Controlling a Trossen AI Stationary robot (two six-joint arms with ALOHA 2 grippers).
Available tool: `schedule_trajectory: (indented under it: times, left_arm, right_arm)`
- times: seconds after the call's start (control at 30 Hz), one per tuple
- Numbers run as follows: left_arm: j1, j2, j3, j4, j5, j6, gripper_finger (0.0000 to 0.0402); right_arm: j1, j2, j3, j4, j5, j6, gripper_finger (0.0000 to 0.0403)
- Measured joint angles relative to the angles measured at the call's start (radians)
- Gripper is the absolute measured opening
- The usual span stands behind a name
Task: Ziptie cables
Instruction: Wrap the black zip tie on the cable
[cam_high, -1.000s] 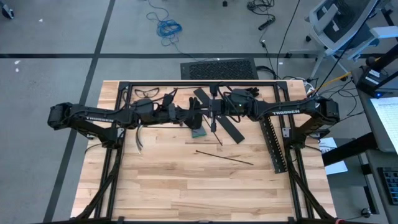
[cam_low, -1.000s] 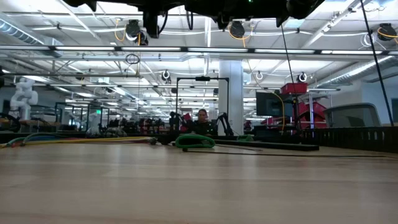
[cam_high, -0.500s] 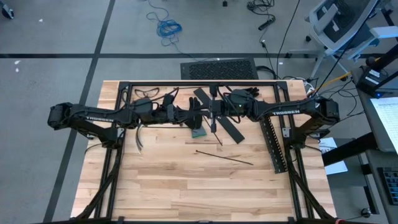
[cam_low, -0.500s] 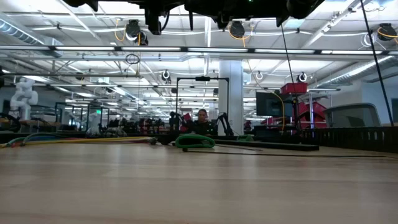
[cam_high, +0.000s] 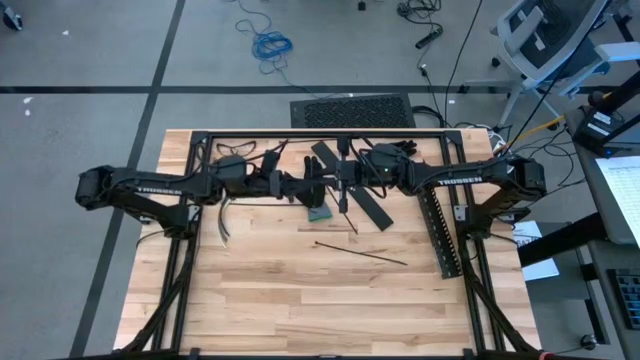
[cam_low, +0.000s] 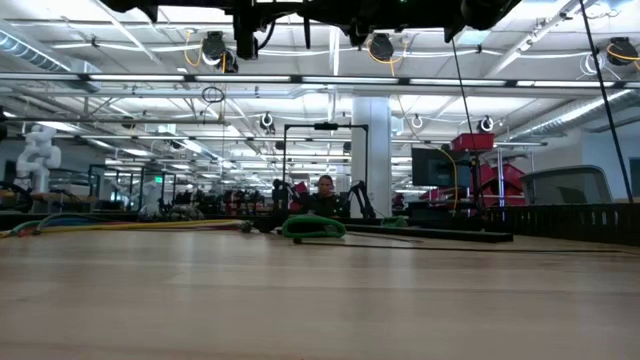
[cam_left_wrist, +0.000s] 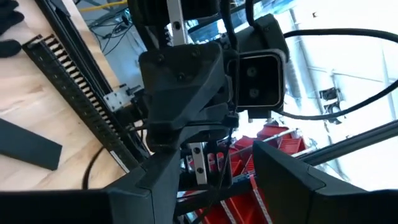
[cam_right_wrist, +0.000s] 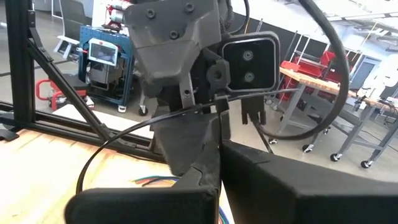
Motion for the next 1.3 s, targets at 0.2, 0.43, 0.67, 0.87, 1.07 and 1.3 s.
schedule_trajectory:
  times: [0.2,0.43,0.67,0.87,1.07,1.3]
  left_arm:
    - [0.028,-0.090,0.000,-0.125,-0.009,0.038,0.0195]
    - [0.054,-0.194,0.000,-0.253,-0.105,0.142,0.0195]
    - [0.104,-0.173,0.000,-0.221,-0.036,0.104,0.0195]
    - [0.103,-0.083,0.000,-0.031,0.029,0.035,0.0195]
    - [0.093,-0.062,0.000,0.013,0.037,-0.021,0.0195]
    - [0.049,-0.061,0.000,0.016,0.044,-0.048,0.0195]
  right_arm:
    - [-0.002,0.000,0.000,0.002,0.004,-0.001,0.0000]
    - [-0.003,0.000,0.000,-0.016,-0.006,0.050,0.0000]
    - [0.007,0.000,0.000,-0.009,-0.053,0.233,0.0000]
    - [0.033,0.000,0.000,-0.004,-0.054,0.269,0.0000]
    - [0.044,0.000,0.000,-0.005,-0.054,0.268,0.0000]
    - [0.043,0.000,0.000,-0.007,-0.054,0.267,0.0000]
